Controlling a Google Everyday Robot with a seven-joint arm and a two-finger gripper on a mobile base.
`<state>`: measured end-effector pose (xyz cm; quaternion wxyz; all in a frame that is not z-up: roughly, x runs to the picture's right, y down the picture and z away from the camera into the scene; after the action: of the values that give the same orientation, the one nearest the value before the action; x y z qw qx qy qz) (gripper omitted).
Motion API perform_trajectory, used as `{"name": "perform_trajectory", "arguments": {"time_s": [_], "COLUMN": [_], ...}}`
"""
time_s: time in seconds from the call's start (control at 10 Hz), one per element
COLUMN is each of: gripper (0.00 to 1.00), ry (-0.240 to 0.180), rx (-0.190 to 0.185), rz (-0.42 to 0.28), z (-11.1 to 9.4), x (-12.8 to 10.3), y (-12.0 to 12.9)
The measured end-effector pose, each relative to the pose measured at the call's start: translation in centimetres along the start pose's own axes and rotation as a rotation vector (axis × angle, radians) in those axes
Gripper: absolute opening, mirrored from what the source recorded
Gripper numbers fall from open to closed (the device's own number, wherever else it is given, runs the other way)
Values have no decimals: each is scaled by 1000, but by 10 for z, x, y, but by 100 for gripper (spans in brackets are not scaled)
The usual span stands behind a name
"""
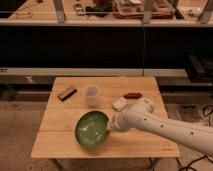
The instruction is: Drag the ceramic bowl in a circle
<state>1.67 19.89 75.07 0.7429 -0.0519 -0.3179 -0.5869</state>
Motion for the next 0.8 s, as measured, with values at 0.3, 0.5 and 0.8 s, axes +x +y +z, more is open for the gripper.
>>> {"name": "perform_trajectory", "arguments": {"time_s": [0.3, 0.5, 0.8], "gripper": [0, 0, 0], "ry": [-98, -158, -220], "rx": [-9, 11, 24], "rz": [-46, -39, 44], "z": [24, 34, 48], "x": [8, 15, 45], "y": [-17, -24, -10]}}
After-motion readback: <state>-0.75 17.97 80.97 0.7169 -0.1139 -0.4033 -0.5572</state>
